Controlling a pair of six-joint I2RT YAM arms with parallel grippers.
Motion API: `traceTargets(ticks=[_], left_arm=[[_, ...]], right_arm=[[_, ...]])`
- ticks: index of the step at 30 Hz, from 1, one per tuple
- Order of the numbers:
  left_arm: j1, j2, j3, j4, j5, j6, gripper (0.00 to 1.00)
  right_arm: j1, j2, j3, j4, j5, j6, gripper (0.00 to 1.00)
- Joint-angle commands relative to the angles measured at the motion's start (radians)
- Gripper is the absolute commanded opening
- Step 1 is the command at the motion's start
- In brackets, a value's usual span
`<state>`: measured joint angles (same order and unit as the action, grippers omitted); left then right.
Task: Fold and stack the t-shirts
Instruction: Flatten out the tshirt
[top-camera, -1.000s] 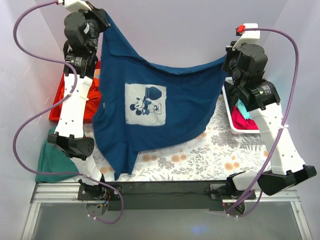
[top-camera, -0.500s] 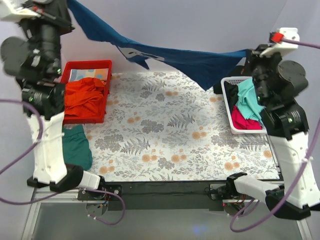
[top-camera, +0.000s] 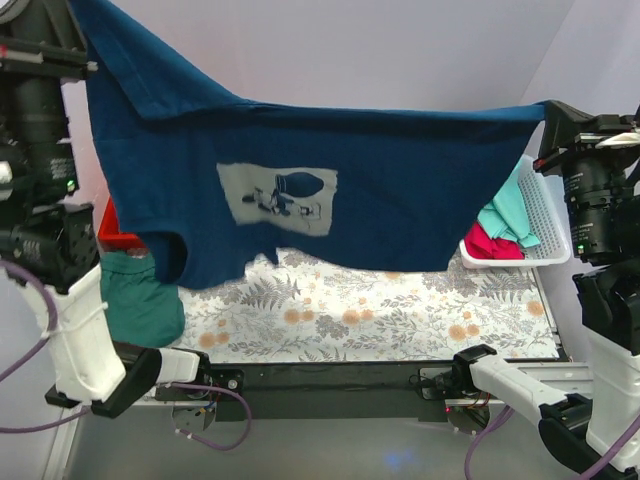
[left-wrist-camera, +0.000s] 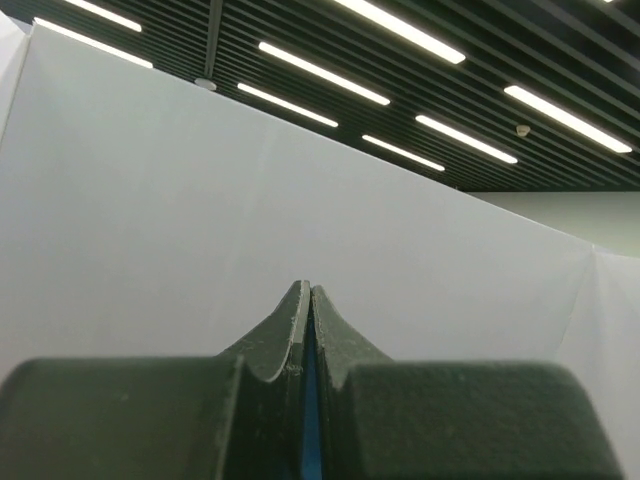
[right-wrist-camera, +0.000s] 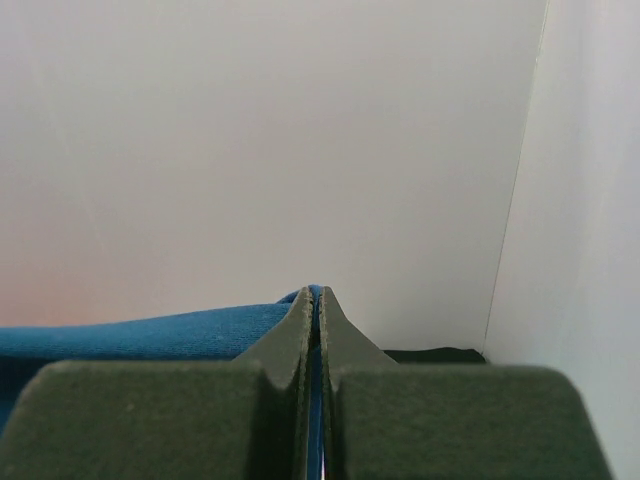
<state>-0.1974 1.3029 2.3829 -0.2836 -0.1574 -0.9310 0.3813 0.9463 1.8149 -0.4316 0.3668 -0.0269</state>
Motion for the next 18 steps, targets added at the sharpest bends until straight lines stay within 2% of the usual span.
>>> traceTargets(ticks=[1, 3, 6, 7, 8, 10, 11, 15, 18], left_arm=[[0.006, 0.163, 0.002, 0.018, 0.022, 0.018, 0.0], [0.006, 0.202, -0.023, 0.026, 0.015, 0.008, 0.0], [0.006, 0.246, -0.175, 0.053, 0.018, -0.005, 0.0], [0.006, 0.26, -0.279, 0.063, 0.019, -0.006, 0.0], [0.006, 0.268, -0.324, 0.072, 0.016, -0.005, 0.0], [0.004, 0.282, -0.425, 0.093, -0.002, -0.005, 0.0], [0.004, 0.291, -0.533, 0.109, -0.01, -0.008, 0.0], [0.004, 0.364, -0.718, 0.208, -0.021, -0.046, 0.0], [0.004, 0.482, -0.77, 0.266, -0.019, -0.087, 0.0]], right_arm=[[-0.004, 0.064, -0.015, 0.011, 0.033, -0.005, 0.01], [-0.002, 0.084, -0.057, 0.021, 0.069, 0.005, 0.01], [-0.004, 0.101, -0.221, 0.06, 0.106, 0.06, 0.01], [-0.002, 0.106, -0.267, 0.07, 0.112, 0.088, 0.01], [-0.004, 0.108, -0.364, 0.092, 0.112, 0.11, 0.01], [-0.004, 0.12, -0.452, 0.111, 0.119, 0.18, 0.01], [-0.004, 0.121, -0.57, 0.16, 0.126, 0.2, 0.01], [-0.012, 0.199, -0.762, 0.278, 0.176, 0.255, 0.01], [-0.035, 0.323, -0.778, 0.338, 0.199, 0.266, 0.01]])
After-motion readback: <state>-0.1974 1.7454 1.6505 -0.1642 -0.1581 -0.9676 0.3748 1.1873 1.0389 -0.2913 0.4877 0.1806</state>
